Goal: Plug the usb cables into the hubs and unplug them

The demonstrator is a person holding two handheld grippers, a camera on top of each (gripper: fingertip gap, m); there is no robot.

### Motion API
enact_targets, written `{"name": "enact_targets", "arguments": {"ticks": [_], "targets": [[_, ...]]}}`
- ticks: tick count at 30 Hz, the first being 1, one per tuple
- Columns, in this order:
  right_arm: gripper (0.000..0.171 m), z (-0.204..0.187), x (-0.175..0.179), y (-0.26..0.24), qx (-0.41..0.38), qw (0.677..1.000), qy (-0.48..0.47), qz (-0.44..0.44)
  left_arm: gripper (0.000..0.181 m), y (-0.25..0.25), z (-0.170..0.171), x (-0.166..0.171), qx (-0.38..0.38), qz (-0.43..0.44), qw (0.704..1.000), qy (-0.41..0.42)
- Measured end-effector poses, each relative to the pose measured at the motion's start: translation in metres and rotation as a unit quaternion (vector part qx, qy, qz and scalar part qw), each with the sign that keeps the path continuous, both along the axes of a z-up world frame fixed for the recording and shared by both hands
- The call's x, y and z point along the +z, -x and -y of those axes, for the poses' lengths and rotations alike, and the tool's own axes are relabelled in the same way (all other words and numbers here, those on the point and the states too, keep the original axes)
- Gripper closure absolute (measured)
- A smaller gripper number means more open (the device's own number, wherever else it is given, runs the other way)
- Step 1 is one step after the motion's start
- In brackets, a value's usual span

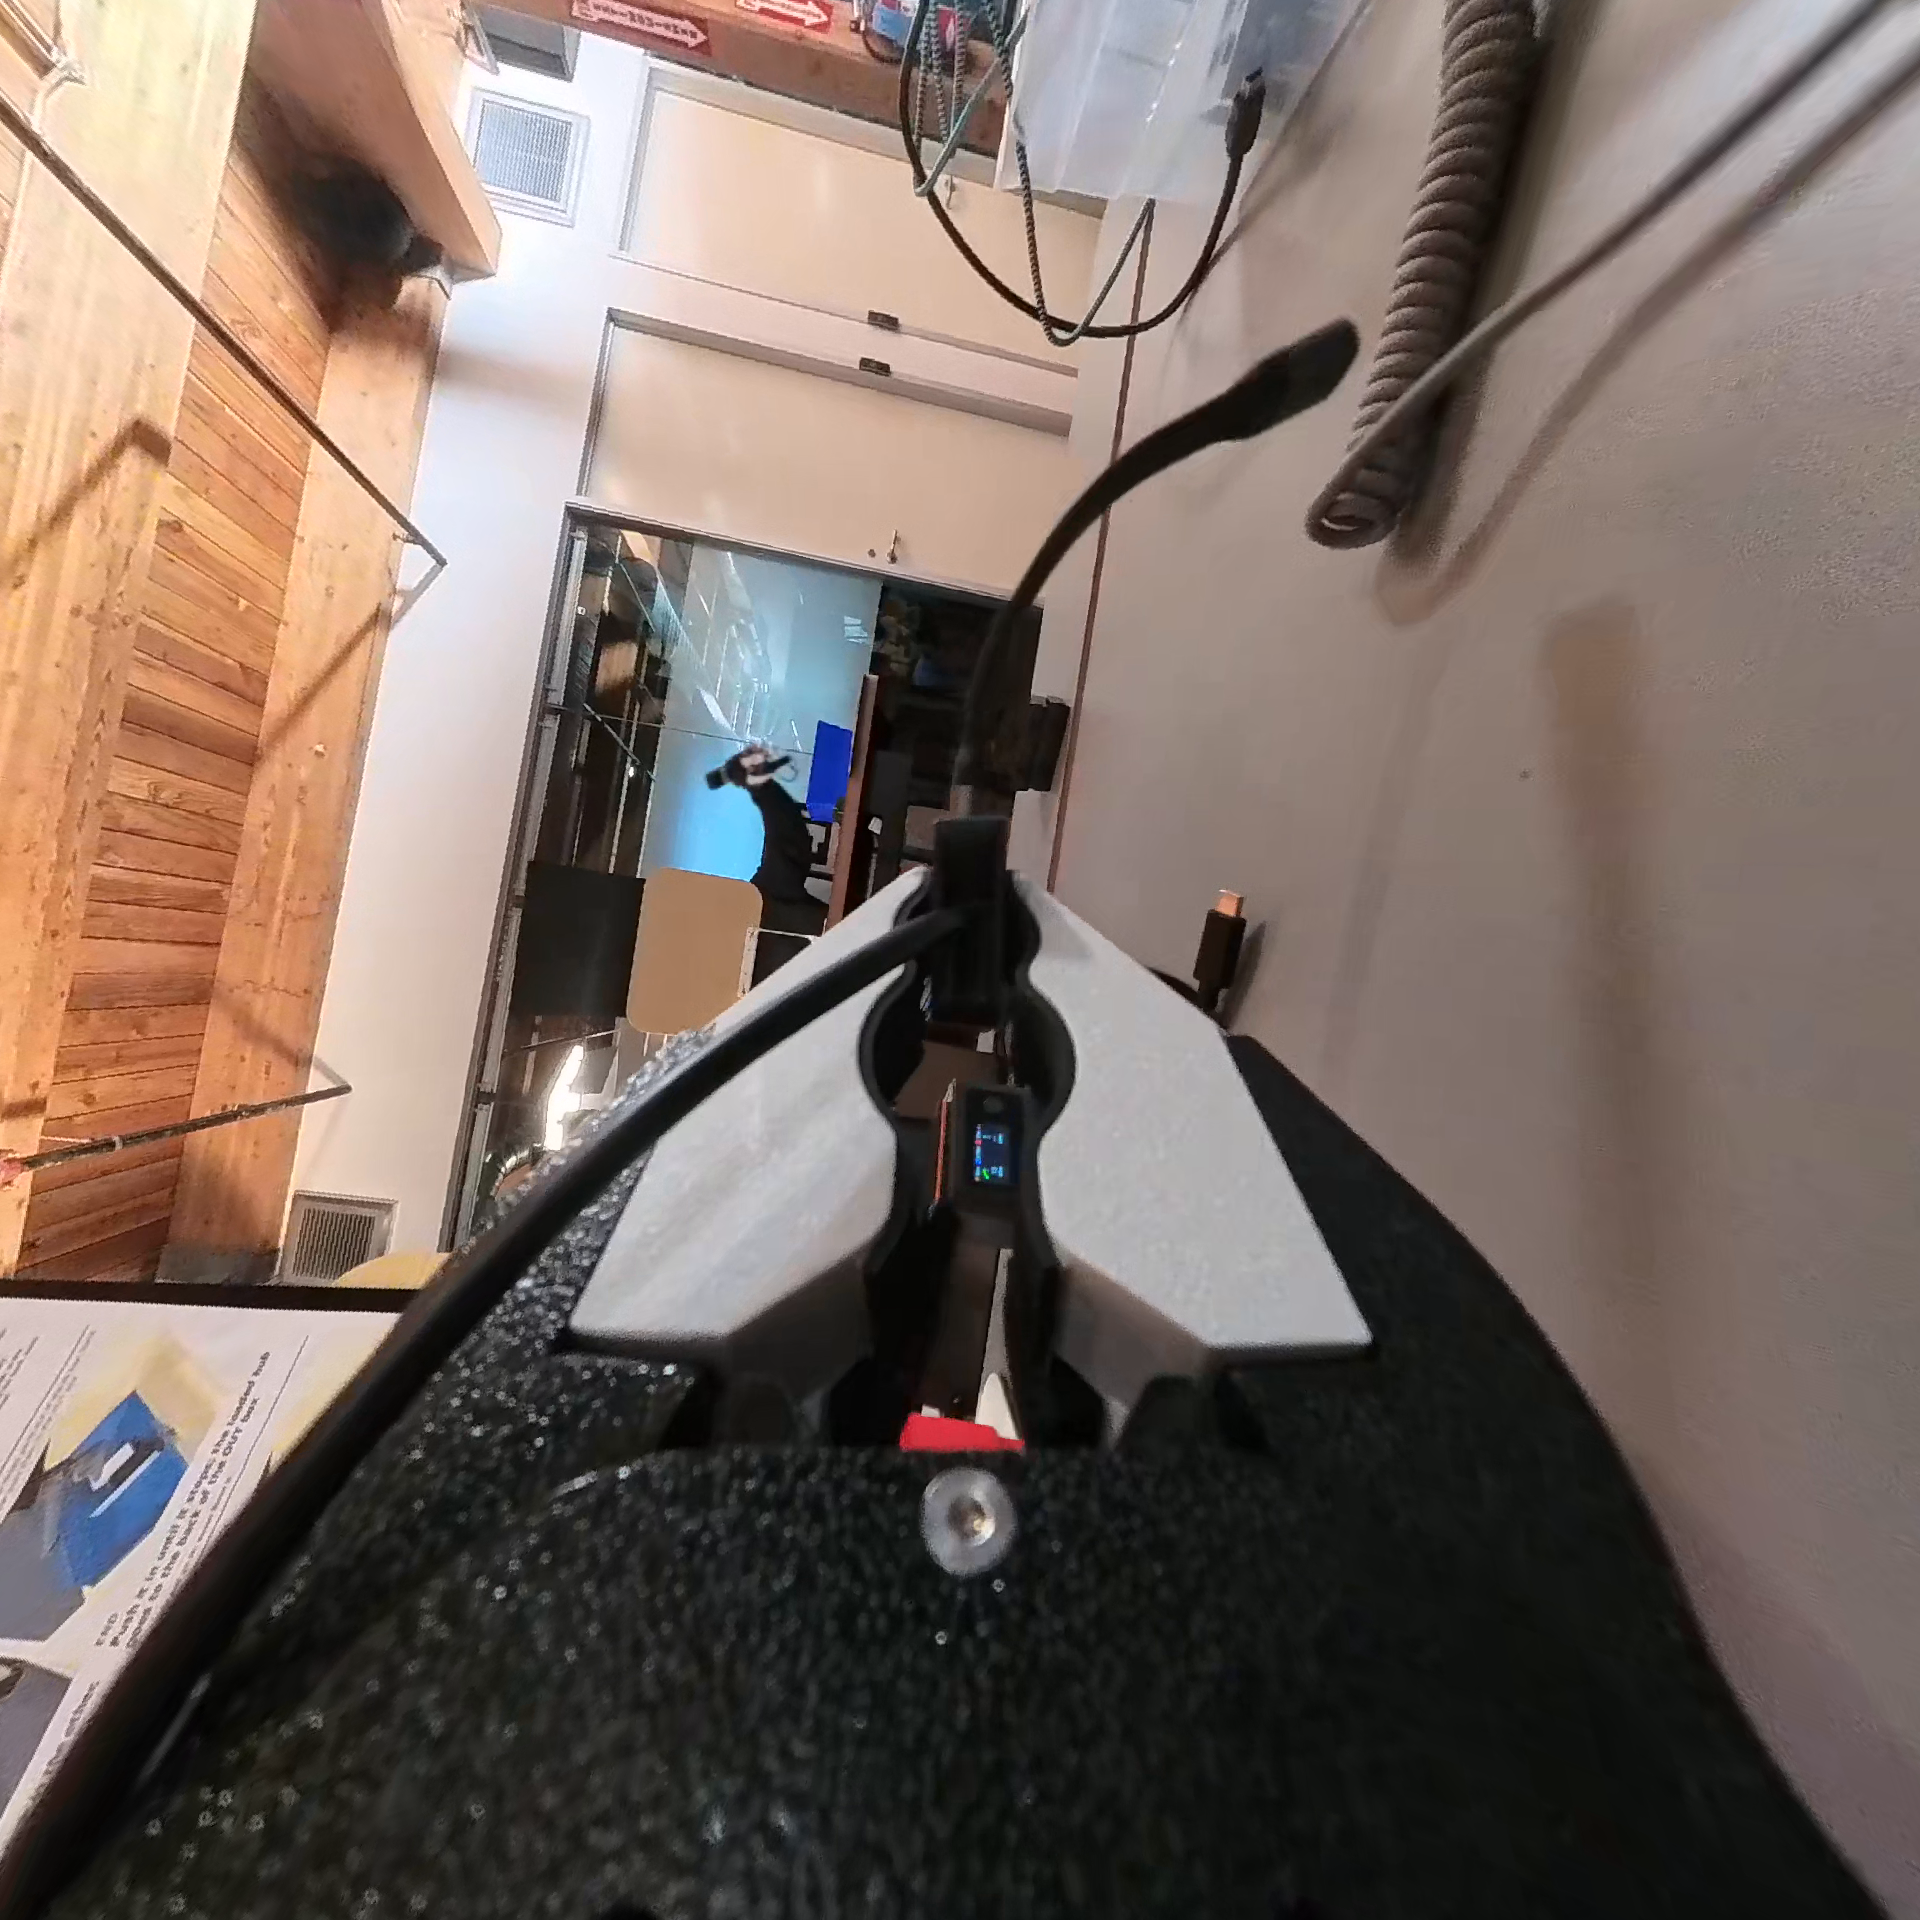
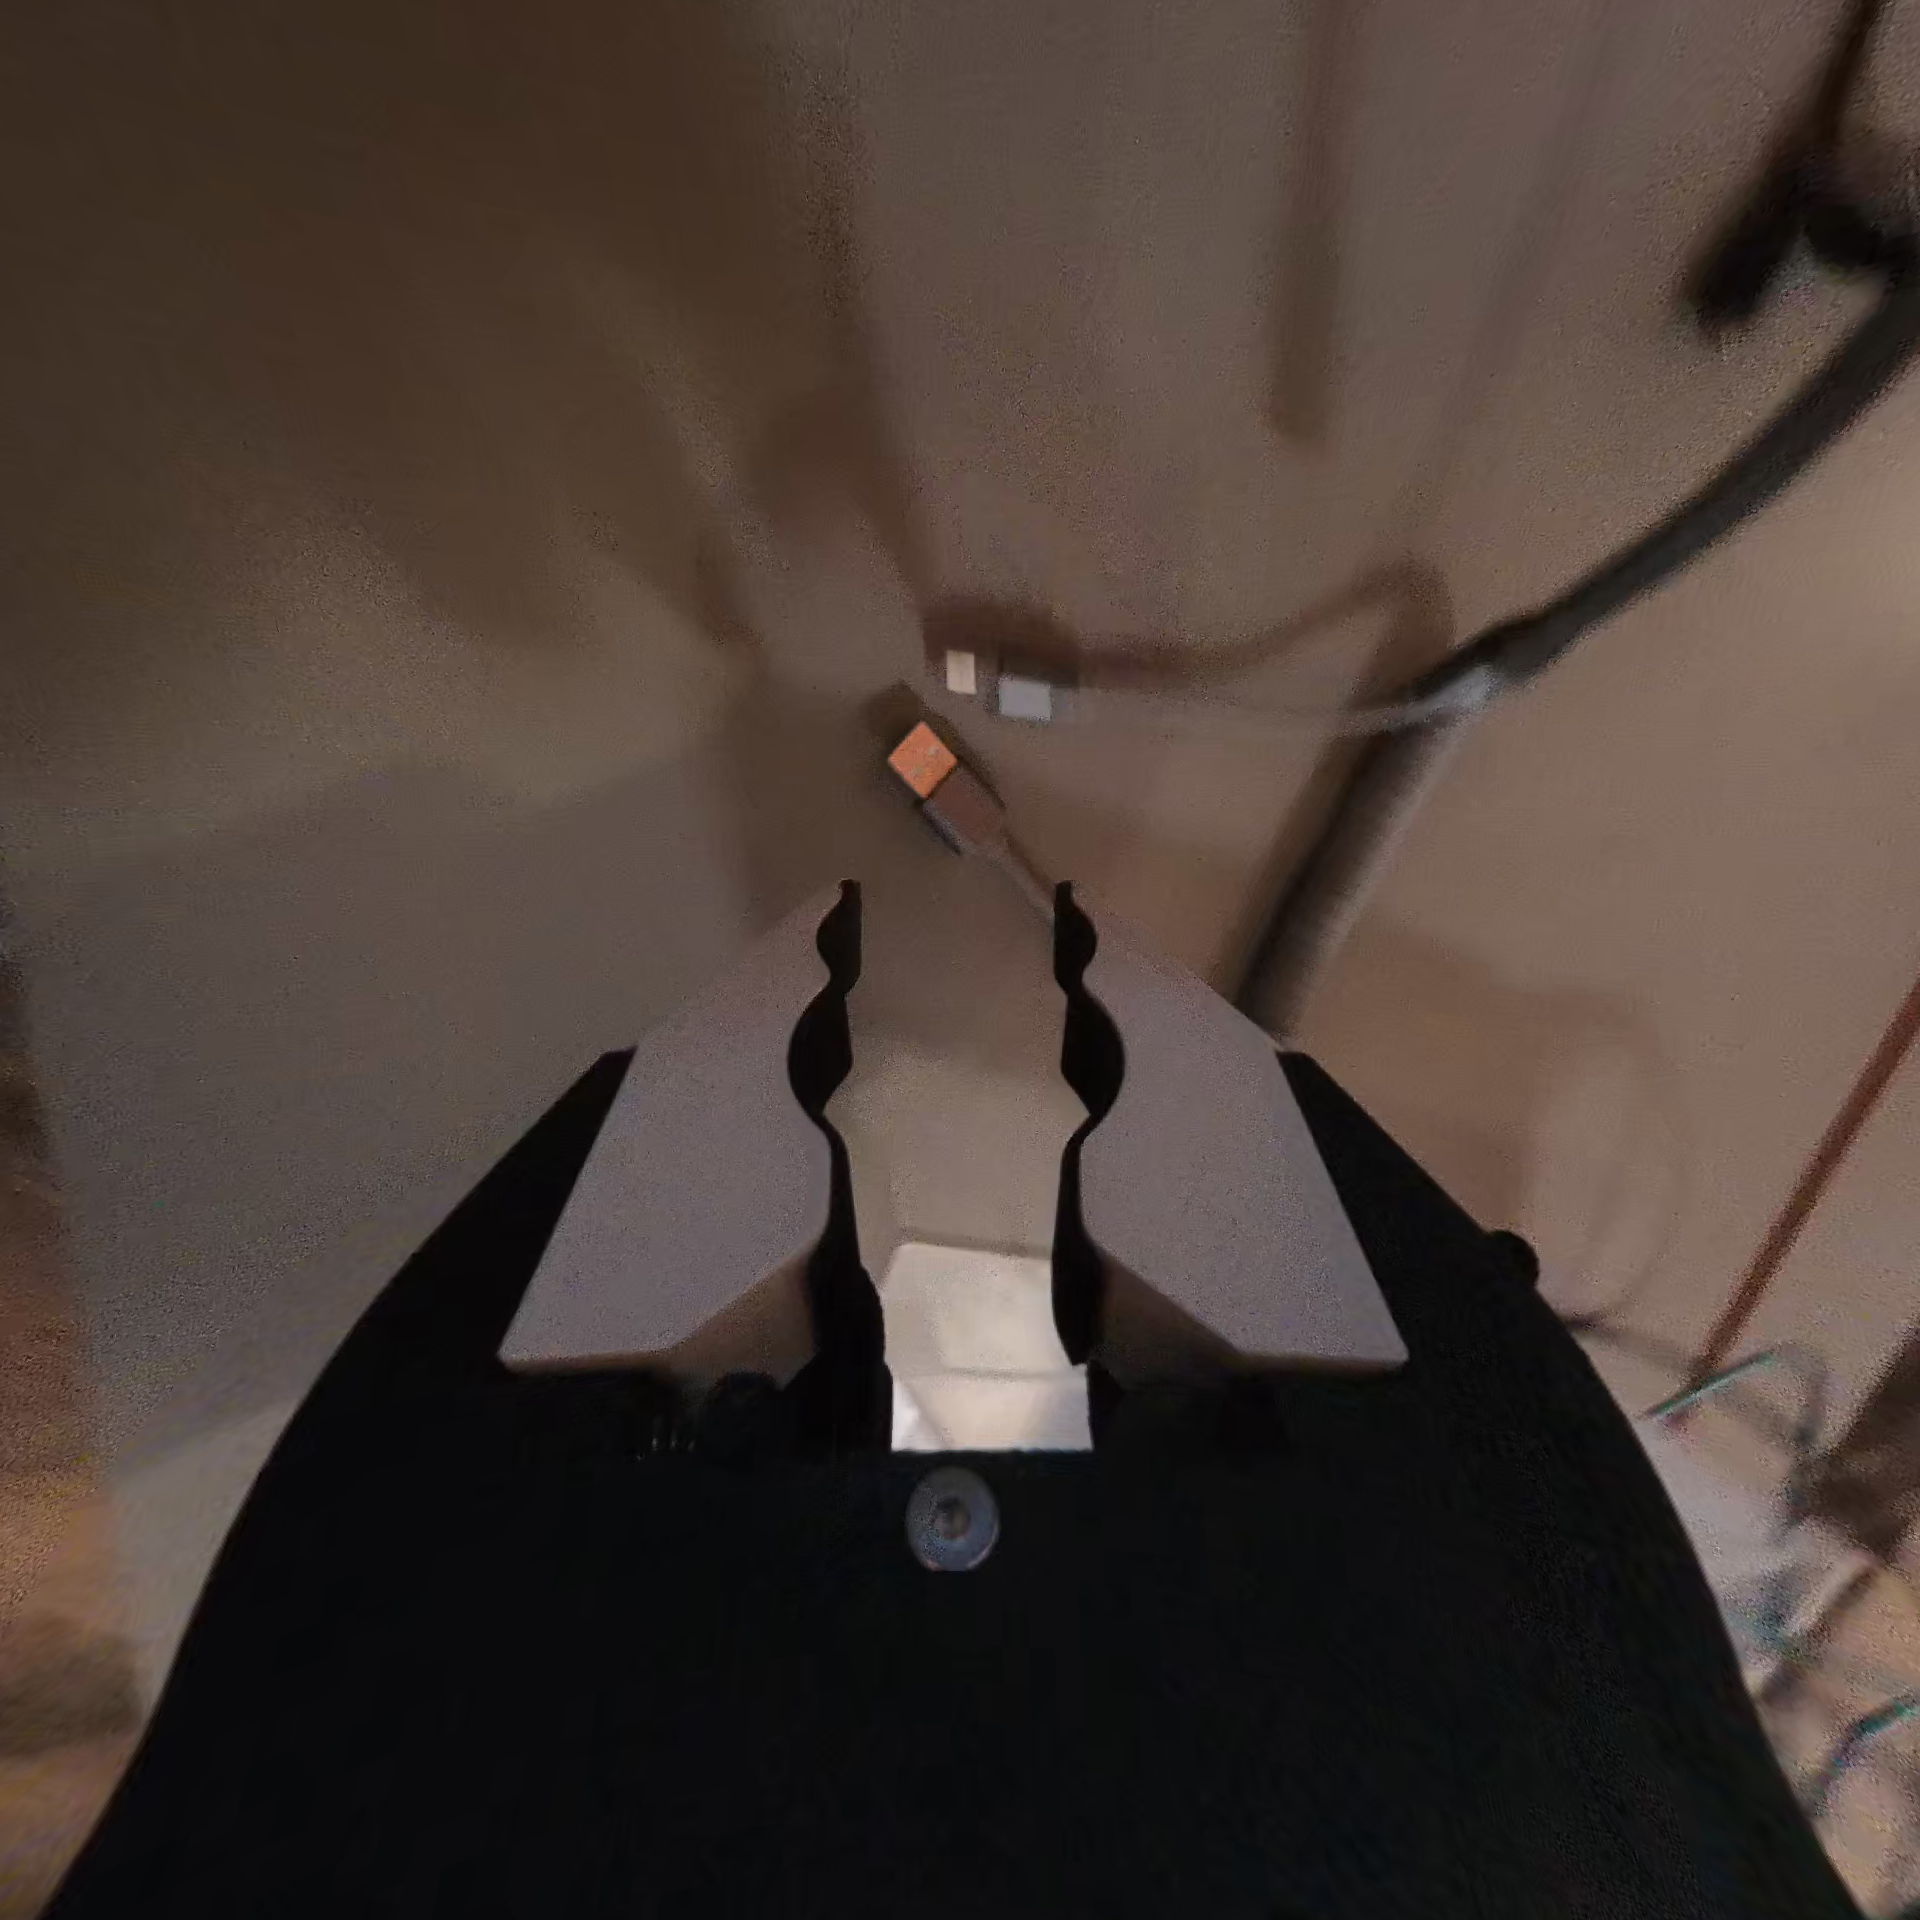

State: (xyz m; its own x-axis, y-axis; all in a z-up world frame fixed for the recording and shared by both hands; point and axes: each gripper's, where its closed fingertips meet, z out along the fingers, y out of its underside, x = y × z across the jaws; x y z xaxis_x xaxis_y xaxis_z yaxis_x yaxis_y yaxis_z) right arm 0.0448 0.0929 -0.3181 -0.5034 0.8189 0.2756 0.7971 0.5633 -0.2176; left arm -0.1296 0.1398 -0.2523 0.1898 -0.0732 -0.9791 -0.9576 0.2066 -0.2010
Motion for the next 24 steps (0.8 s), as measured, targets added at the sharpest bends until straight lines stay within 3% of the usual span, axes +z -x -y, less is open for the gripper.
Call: {"name": "enact_targets", "arguments": {"ticks": [1,6,15,18,24], "targets": [[0.136,0.001,-0.004,0.001,0.043,0.999,-0.01,0.014,0.173,-0.001,0.001,-0.001,-0.003,-0.002,1.0,0.002],[0.138,-0.007,-0.02,0.002,0.15,0.985,-0.013,0.082,0.172,-0.008,0.004,-0.006,-0.022,-0.023,0.999,0.009],[0.147,-0.005,-0.037,0.004,0.216,0.963,0.046,0.152,0.173,-0.014,0.006,-0.014,-0.032,-0.052,0.998,0.02],[0.156,-0.005,-0.037,0.008,0.207,0.965,0.063,0.148,0.173,-0.014,0.007,-0.015,-0.033,-0.053,0.998,0.021],[0.157,0.001,-0.033,0.011,0.094,0.98,0.133,0.114,0.172,-0.017,0.009,-0.016,-0.039,-0.05,0.998,0.025]]}}
